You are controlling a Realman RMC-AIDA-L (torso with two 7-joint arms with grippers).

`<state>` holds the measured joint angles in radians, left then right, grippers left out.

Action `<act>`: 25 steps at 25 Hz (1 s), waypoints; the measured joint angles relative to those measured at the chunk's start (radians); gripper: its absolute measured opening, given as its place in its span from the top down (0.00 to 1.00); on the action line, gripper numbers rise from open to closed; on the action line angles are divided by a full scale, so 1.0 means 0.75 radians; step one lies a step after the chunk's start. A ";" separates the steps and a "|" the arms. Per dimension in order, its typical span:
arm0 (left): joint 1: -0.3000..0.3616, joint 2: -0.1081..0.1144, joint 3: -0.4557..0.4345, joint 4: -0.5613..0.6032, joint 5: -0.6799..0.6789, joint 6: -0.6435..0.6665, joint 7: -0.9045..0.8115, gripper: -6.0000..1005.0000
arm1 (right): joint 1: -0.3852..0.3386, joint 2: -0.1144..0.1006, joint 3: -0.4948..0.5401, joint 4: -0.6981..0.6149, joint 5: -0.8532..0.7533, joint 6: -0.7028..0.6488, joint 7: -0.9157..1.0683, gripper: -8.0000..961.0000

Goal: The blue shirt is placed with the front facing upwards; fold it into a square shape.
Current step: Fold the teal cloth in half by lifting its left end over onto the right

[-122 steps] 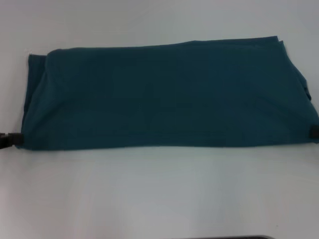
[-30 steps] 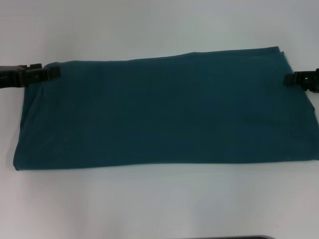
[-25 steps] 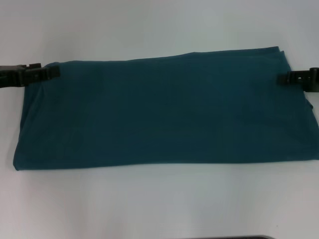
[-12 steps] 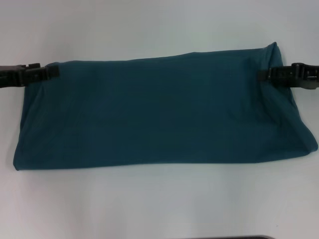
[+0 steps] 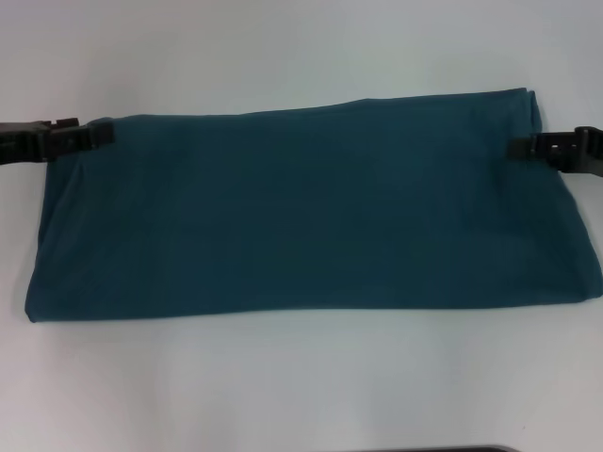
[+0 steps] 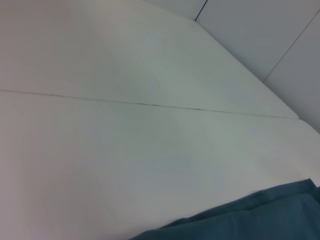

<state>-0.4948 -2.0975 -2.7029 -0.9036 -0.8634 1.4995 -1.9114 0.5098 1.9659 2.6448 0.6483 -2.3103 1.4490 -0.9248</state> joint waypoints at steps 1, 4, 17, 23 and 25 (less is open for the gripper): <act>-0.001 0.000 0.000 0.001 0.000 0.000 0.000 0.31 | -0.006 -0.004 0.002 0.004 0.000 -0.001 0.003 0.33; -0.003 0.001 0.000 0.002 0.000 -0.001 0.002 0.31 | -0.021 -0.014 0.003 0.014 -0.001 -0.003 0.016 0.33; -0.007 0.001 0.004 0.006 0.000 -0.006 0.004 0.31 | -0.080 -0.050 0.001 0.064 -0.031 -0.033 0.088 0.33; -0.007 0.001 0.004 0.006 0.000 -0.006 0.004 0.31 | -0.071 -0.033 -0.004 0.048 -0.036 -0.056 0.084 0.33; -0.008 0.001 0.004 0.006 0.000 -0.006 0.004 0.31 | -0.067 -0.025 -0.005 0.038 -0.037 -0.068 0.080 0.33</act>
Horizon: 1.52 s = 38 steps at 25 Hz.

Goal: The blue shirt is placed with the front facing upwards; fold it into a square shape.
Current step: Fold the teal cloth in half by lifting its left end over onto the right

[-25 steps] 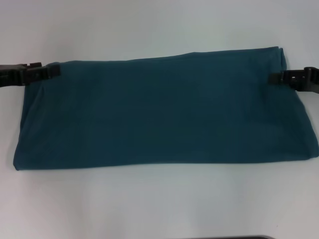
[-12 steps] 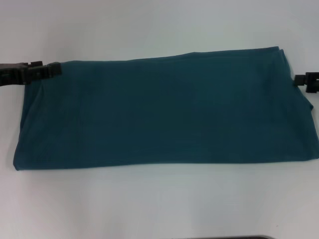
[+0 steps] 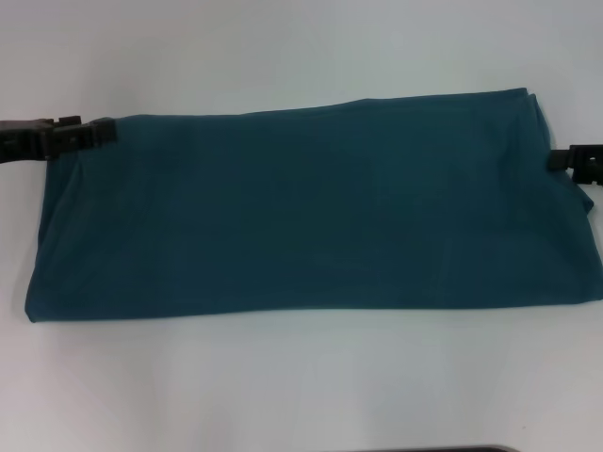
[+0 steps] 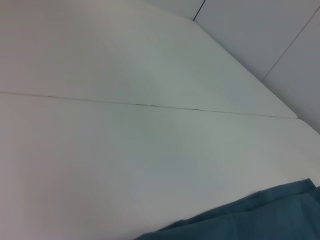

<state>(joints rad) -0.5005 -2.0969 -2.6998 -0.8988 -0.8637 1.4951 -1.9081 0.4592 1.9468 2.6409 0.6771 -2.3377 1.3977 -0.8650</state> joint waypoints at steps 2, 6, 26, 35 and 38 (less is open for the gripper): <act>-0.002 0.000 0.000 0.000 0.000 0.000 0.000 0.31 | 0.003 0.007 -0.001 -0.004 0.000 -0.002 -0.003 0.33; -0.007 0.004 0.000 0.000 0.000 0.001 0.000 0.31 | 0.004 0.012 0.000 -0.005 0.005 0.001 -0.005 0.33; -0.012 0.006 0.000 0.007 0.000 -0.014 0.009 0.31 | 0.060 0.059 0.000 -0.015 0.095 0.156 -0.060 0.33; -0.016 0.006 0.000 0.012 0.000 -0.016 0.014 0.31 | 0.038 0.057 -0.001 -0.037 0.069 0.076 -0.077 0.33; -0.016 0.006 0.000 0.012 0.000 -0.016 0.014 0.31 | 0.025 0.051 0.006 -0.031 0.076 0.077 -0.086 0.33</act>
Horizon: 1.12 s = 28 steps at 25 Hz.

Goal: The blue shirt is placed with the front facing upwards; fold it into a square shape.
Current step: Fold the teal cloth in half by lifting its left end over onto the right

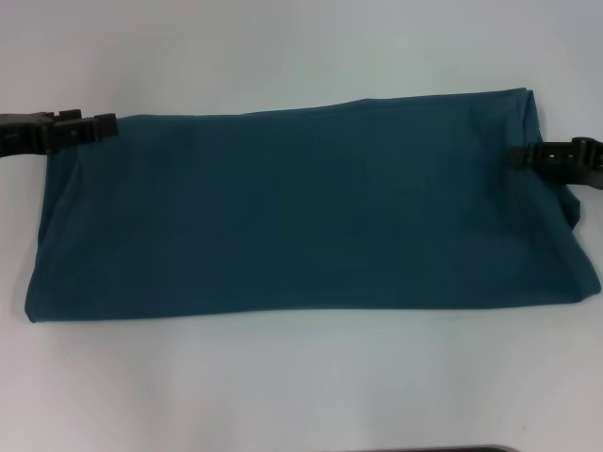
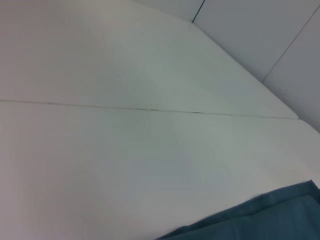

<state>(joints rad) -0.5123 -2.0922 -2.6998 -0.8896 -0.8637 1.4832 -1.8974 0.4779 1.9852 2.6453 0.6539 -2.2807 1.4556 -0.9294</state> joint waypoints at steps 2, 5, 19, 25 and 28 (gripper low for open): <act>0.000 0.000 0.000 0.000 0.000 0.000 0.000 0.31 | -0.007 -0.005 0.004 0.008 0.003 0.003 0.001 0.33; 0.000 0.000 0.000 0.000 0.000 0.000 0.000 0.31 | -0.013 -0.012 0.015 0.010 0.004 0.011 0.002 0.33; 0.000 -0.004 0.000 0.000 0.000 0.007 0.002 0.31 | -0.024 -0.044 0.038 0.049 -0.002 0.137 0.040 0.33; 0.000 -0.005 0.000 0.000 0.000 0.012 0.002 0.31 | -0.040 -0.058 0.032 0.057 -0.004 0.164 0.062 0.33; -0.001 -0.007 0.001 0.000 0.000 0.013 0.002 0.31 | -0.048 -0.060 0.031 0.063 -0.005 0.178 0.066 0.33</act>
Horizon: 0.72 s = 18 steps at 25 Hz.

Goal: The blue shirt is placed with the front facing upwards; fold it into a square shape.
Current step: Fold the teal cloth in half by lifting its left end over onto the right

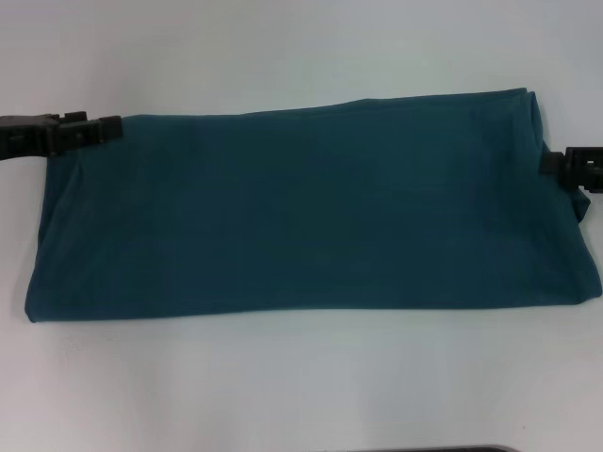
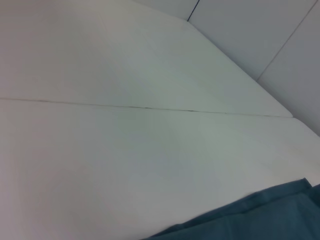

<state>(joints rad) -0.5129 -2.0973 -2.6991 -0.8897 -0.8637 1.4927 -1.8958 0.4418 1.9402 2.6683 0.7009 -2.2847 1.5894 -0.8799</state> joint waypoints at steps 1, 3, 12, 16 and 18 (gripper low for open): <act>0.000 -0.001 0.003 0.000 0.000 0.000 0.000 0.31 | -0.002 0.000 -0.001 0.000 0.000 0.003 0.000 0.33; 0.000 -0.001 0.008 0.000 0.000 0.001 0.000 0.31 | -0.003 -0.001 -0.003 0.000 -0.001 0.009 0.000 0.33; -0.007 -0.002 0.014 0.000 0.000 0.002 0.000 0.31 | -0.006 -0.002 -0.005 -0.004 -0.016 0.031 0.000 0.33; -0.007 -0.002 0.014 0.000 0.000 0.001 0.000 0.31 | -0.006 -0.002 -0.005 -0.007 -0.016 0.032 0.000 0.33; -0.007 -0.002 0.014 0.000 0.000 -0.001 0.000 0.31 | -0.006 -0.001 -0.001 -0.010 -0.016 0.029 0.000 0.34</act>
<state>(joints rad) -0.5184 -2.0985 -2.6886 -0.8897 -0.8637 1.4917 -1.8959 0.4372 1.9393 2.6672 0.6934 -2.2964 1.6110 -0.8801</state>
